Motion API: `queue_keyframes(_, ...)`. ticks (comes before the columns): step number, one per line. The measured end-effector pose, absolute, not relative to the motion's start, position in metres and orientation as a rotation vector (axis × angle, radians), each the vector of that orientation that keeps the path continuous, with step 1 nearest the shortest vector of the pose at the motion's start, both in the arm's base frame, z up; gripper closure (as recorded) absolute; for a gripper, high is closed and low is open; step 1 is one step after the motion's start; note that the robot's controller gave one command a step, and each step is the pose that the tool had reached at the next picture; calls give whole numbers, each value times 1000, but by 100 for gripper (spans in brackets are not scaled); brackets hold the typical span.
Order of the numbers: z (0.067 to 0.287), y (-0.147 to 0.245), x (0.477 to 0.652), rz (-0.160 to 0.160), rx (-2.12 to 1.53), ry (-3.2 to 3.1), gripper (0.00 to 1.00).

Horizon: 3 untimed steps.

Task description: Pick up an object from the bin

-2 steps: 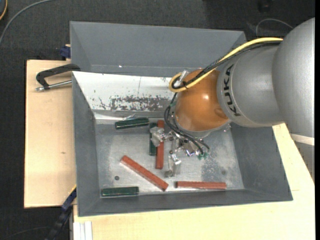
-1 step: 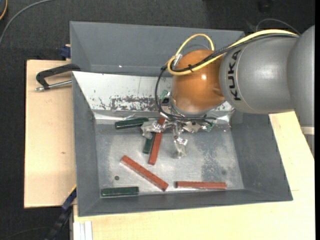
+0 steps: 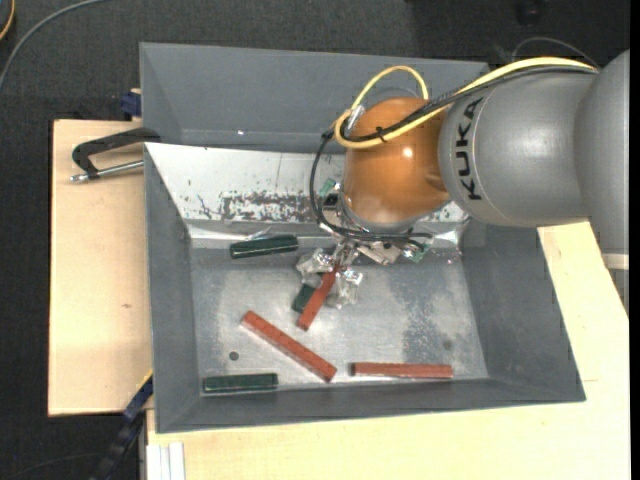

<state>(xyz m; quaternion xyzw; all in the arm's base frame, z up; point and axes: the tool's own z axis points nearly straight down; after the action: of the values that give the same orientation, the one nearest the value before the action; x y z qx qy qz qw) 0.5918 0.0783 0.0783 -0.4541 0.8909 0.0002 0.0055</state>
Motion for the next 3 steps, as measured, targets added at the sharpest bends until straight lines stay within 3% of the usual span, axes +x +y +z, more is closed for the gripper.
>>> queue_keyframes(1,212,66,582,-7,-1420,2785,100)
queue_keyframes(2,207,67,580,1,-1425,2792,0)
queue_keyframes(3,141,86,597,7,-1382,2824,0)
